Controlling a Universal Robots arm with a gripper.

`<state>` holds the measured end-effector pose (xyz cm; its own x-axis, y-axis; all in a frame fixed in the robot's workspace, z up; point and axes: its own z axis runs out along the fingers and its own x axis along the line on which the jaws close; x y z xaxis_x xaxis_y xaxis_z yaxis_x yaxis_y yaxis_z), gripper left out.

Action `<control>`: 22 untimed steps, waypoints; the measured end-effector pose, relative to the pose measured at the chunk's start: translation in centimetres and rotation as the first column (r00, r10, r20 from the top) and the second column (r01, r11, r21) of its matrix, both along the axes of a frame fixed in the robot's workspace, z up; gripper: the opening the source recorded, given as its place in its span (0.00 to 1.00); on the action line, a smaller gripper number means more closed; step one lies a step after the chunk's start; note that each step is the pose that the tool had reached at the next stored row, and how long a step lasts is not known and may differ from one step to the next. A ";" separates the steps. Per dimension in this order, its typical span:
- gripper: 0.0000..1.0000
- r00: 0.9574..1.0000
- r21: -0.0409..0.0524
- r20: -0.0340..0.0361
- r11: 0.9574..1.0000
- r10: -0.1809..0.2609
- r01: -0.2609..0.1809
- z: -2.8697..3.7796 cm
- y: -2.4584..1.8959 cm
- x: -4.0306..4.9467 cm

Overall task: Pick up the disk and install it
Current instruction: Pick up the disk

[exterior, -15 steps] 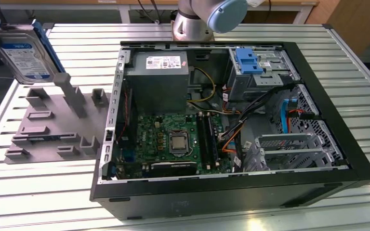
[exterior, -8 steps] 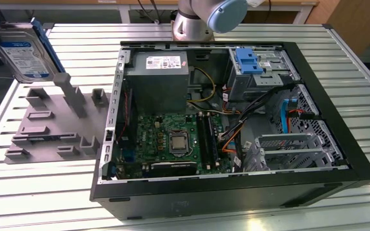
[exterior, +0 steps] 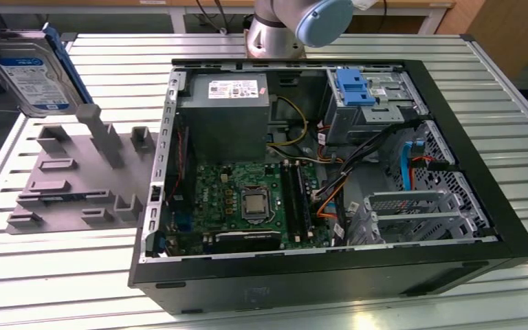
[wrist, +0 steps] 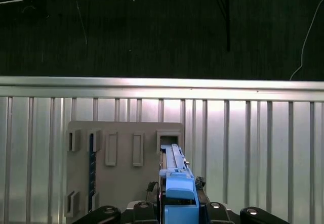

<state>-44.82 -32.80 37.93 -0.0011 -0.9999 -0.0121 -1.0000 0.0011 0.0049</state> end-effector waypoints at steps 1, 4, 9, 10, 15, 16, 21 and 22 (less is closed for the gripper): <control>0.36 1.000 0.000 0.000 1.000 0.000 0.000 0.05 0.00 0.00; 0.36 1.000 0.000 0.000 1.000 0.000 0.000 0.23 0.00 0.00; 0.36 1.000 0.000 0.000 1.000 0.000 0.000 0.54 0.00 0.00; 0.36 1.000 0.000 0.000 1.000 0.000 0.000 0.60 0.00 0.00; 0.36 1.000 0.000 0.000 1.000 0.000 0.000 0.95 0.00 0.00; 0.36 1.000 0.000 0.000 1.000 0.000 0.000 1.02 0.00 0.00; 0.36 1.000 0.000 0.000 1.000 0.000 0.000 1.33 0.00 0.00; 0.36 1.000 0.000 0.000 1.000 0.000 0.000 1.39 0.00 0.00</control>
<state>-44.82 -32.80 39.31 -0.0012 -0.9999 -0.0121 -1.0000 0.0011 0.0049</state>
